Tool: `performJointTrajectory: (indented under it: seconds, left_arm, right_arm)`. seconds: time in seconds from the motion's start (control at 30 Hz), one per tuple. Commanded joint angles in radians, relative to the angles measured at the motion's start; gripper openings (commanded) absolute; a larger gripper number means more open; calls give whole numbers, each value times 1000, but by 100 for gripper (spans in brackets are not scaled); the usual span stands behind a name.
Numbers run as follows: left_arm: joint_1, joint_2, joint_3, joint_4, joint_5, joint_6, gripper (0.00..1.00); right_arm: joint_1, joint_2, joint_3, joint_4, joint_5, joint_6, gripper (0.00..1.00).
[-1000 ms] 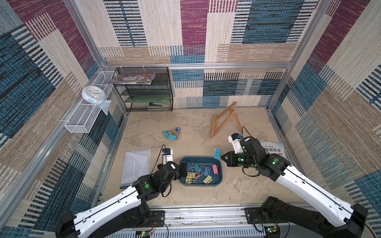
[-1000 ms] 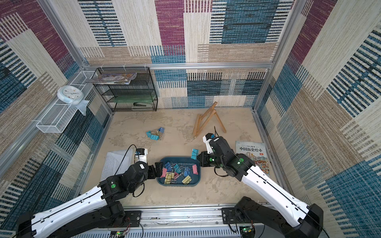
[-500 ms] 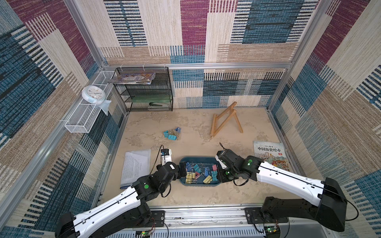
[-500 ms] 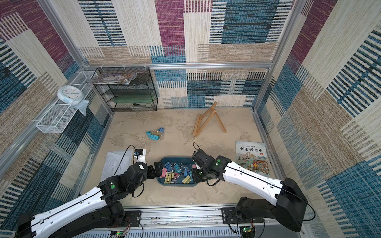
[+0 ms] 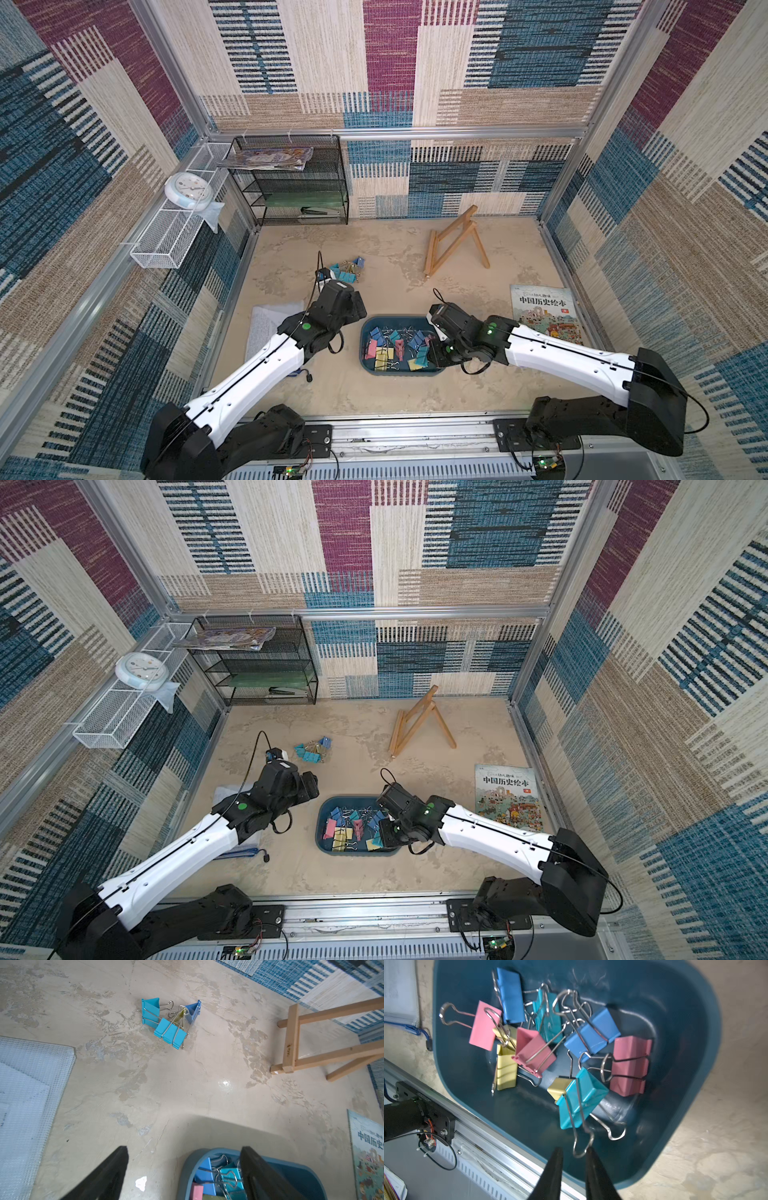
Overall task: Put the binder clips in the storage box
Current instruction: Place the binder clip in the storage box, then pick up the binder clip at the center of the board.
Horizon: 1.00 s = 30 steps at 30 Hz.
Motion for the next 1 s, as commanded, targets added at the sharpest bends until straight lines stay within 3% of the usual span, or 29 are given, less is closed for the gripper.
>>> performJointTrajectory:
  seconds: [0.0, 0.3, 0.53, 0.73, 0.97]
  left_arm:
    - [53, 101, 92, -19, 79, 57, 78]
    - [146, 437, 387, -83, 69, 139, 52]
    - [182, 689, 607, -154, 40, 238, 40]
    - [202, 839, 749, -190, 46, 346, 38]
    - [238, 884, 762, -181, 68, 395, 38]
  right_arm:
    - [1, -35, 37, -30, 71, 3, 37]
    - [0, -152, 42, 48, 188, 0, 57]
    - [-2, -172, 13, 71, 208, -2, 61]
    - [-3, -166, 9, 71, 209, -1, 62]
    - [-4, -154, 5, 84, 206, 3, 63]
